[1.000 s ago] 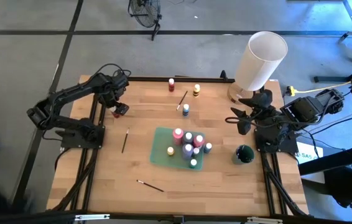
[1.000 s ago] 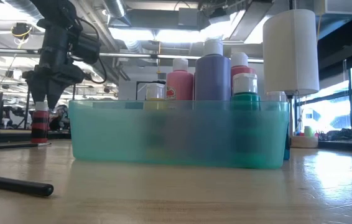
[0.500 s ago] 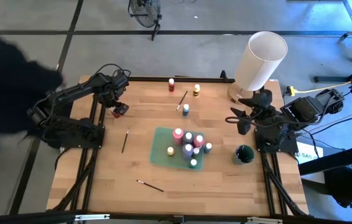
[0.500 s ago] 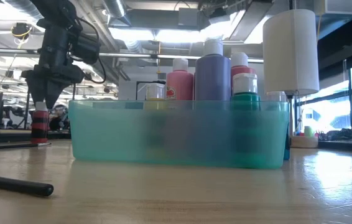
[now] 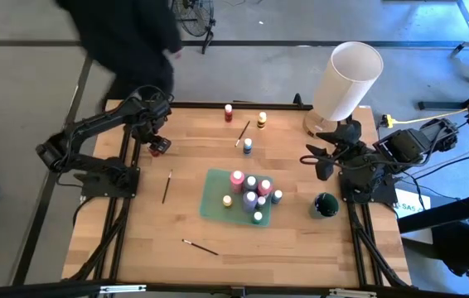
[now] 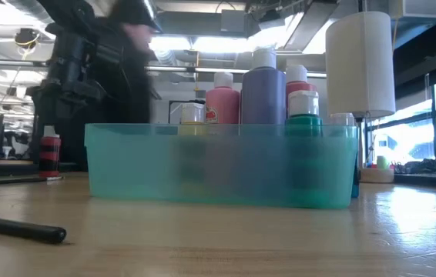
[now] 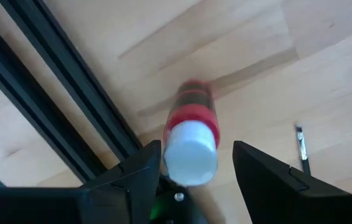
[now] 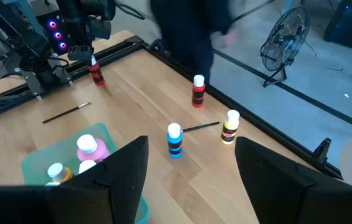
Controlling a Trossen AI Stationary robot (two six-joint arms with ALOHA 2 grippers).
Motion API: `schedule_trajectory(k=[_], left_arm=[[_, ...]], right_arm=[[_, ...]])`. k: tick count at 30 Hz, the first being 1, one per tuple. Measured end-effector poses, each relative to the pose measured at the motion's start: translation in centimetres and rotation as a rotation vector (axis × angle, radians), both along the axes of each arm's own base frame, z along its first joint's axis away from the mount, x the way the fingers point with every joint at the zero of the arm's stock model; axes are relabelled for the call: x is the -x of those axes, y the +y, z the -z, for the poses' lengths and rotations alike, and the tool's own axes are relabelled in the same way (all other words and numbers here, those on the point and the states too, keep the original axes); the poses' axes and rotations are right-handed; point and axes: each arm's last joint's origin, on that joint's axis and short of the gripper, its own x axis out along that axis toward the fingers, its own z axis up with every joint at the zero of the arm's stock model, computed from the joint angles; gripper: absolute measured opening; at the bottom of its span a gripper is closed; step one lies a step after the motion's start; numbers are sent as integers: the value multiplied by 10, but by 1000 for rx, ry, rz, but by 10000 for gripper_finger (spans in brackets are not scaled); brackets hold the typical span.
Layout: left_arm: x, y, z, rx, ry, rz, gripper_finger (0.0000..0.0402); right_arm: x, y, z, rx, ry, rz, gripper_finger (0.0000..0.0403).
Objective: Pick & Place Paint Supplies
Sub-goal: Put the small red paint bottle into the light green bin
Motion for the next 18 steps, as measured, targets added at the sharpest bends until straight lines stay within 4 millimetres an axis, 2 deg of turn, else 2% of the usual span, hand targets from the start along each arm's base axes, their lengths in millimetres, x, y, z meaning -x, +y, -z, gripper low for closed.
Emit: schedule_trajectory(k=[18], left_arm=[[1, 0, 0, -11, 22, 1, 194]], right_arm=[[-1, 1, 0, -1, -2, 0, 245]])
